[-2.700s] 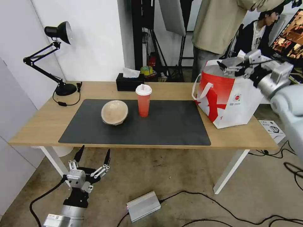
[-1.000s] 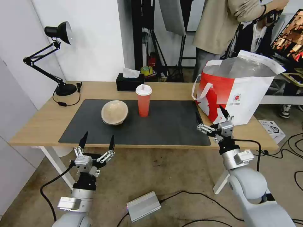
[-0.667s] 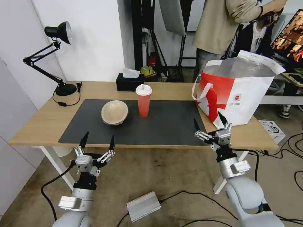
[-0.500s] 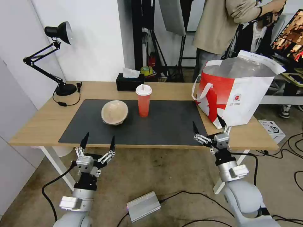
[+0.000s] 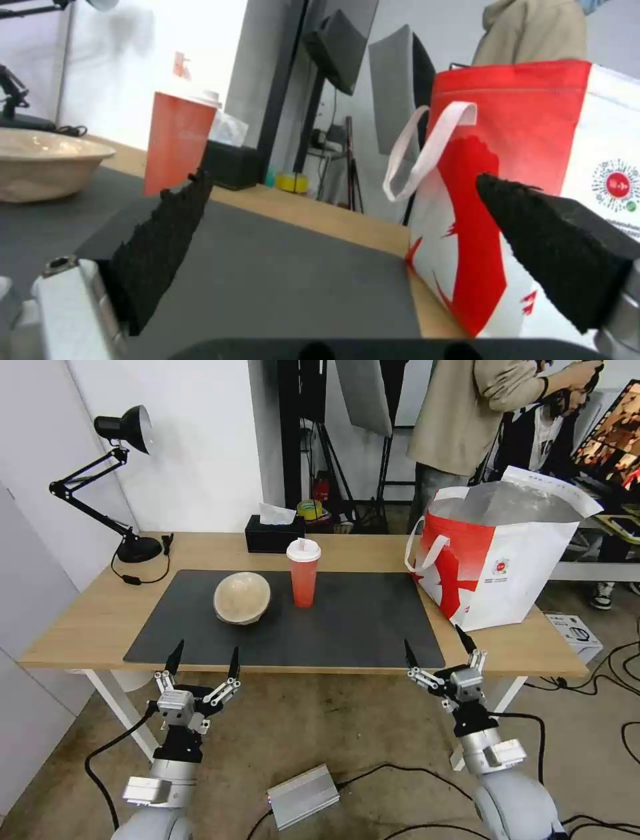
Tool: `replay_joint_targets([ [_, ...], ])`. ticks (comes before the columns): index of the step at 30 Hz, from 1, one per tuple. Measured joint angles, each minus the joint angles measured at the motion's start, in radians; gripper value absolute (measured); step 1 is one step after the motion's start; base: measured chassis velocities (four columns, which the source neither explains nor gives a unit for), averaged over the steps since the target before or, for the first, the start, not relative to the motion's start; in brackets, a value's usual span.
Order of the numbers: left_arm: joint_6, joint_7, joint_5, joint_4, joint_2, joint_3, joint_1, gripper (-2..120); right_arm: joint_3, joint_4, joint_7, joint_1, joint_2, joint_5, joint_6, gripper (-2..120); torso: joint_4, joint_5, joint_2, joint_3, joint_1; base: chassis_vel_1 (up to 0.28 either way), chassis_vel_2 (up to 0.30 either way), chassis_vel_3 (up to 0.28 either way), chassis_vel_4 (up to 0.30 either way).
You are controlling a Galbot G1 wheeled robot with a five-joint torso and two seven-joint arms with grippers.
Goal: Pick up the trash from the table and place it into the takeout bag.
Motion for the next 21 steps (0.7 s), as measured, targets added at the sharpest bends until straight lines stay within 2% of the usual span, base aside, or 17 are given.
replay_joint_targets([
  [21, -0.009, 0.004, -0.008, -0.019, -0.005, -0.020, 0.023, 100, -0.024, 0.006, 0.004, -0.006, 0.013, -0.022, 0.006, 100, 0.0001, 0.0000, 0.000, 0.000, 0.000, 0.000, 0.000, 0.000, 0.000],
])
